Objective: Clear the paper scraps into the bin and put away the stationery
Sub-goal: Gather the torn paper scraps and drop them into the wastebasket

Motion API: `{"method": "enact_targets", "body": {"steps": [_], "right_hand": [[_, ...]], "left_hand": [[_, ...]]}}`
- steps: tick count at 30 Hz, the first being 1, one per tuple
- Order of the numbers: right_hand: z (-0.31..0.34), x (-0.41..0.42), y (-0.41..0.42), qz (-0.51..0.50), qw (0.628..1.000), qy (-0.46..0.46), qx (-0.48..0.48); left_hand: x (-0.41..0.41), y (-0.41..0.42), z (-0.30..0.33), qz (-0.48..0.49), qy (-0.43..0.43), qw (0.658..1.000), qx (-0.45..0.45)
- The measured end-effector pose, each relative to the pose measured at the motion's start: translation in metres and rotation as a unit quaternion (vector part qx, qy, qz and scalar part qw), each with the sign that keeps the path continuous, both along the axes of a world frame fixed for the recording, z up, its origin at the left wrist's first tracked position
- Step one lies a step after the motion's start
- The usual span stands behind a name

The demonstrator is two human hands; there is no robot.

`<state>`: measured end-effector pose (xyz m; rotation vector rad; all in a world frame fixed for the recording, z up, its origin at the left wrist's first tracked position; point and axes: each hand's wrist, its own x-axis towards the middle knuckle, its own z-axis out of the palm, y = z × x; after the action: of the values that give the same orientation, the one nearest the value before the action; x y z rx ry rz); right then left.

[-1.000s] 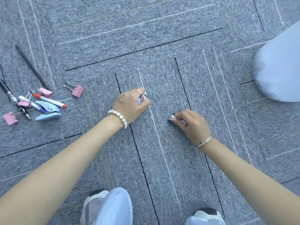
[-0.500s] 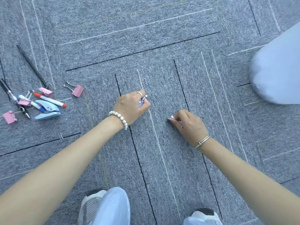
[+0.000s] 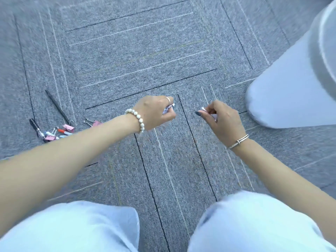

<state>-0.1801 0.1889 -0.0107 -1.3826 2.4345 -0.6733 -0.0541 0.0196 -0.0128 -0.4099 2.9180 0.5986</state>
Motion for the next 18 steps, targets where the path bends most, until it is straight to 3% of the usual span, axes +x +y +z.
{"method": "enact_targets", "body": {"steps": [7,12,18], "right_hand": [[0.090,-0.042,-0.007,-0.013,0.996,0.003,-0.086],[0.145,-0.068,-0.002,-0.008,0.990,0.017,-0.139],[0.193,-0.114,0.032,-0.037,0.986,0.028,-0.158]], "left_hand": [[-0.050,0.009,0.102,-0.085,-0.023,0.995,-0.051],[-0.091,0.026,0.159,-0.014,0.065,0.997,-0.050],[-0.146,0.059,0.206,0.008,0.101,0.994,-0.046]]}}
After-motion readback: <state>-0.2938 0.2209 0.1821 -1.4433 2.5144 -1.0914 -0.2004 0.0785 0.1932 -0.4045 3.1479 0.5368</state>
